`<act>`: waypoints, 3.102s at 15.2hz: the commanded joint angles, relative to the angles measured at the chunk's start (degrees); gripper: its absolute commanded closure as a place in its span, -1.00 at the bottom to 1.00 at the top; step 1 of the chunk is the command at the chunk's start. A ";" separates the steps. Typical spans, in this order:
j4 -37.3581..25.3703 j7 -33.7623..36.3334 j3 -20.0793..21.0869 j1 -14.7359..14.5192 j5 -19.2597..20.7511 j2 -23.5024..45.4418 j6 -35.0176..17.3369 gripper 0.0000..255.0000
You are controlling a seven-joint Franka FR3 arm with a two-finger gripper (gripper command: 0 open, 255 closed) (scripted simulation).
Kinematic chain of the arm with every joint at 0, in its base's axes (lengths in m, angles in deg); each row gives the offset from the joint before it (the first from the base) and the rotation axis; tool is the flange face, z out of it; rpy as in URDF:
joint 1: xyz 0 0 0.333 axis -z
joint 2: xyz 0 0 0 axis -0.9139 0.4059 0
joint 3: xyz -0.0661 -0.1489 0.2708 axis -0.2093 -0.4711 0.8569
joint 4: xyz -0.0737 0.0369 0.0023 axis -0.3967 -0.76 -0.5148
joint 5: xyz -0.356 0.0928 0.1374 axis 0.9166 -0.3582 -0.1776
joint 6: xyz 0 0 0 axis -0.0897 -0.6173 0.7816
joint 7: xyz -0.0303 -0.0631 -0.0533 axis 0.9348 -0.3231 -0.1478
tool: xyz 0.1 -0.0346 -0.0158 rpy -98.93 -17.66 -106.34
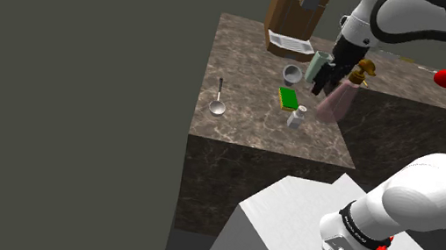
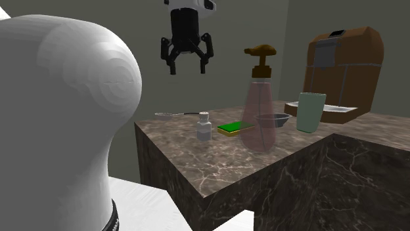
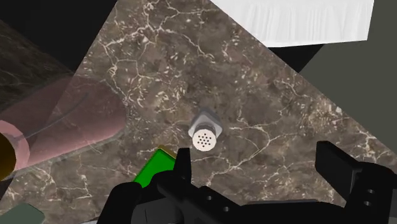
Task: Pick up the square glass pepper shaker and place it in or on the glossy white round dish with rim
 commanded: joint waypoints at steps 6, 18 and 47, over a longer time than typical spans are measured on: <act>4.25 -6.05 -4.15 0.61 2.04 10.68 -13.88 -1.00; 7.97 -7.25 -5.43 0.79 2.55 16.72 -23.44 -1.00; 1.10 -7.47 -4.69 0.70 2.13 10.95 -10.80 1.00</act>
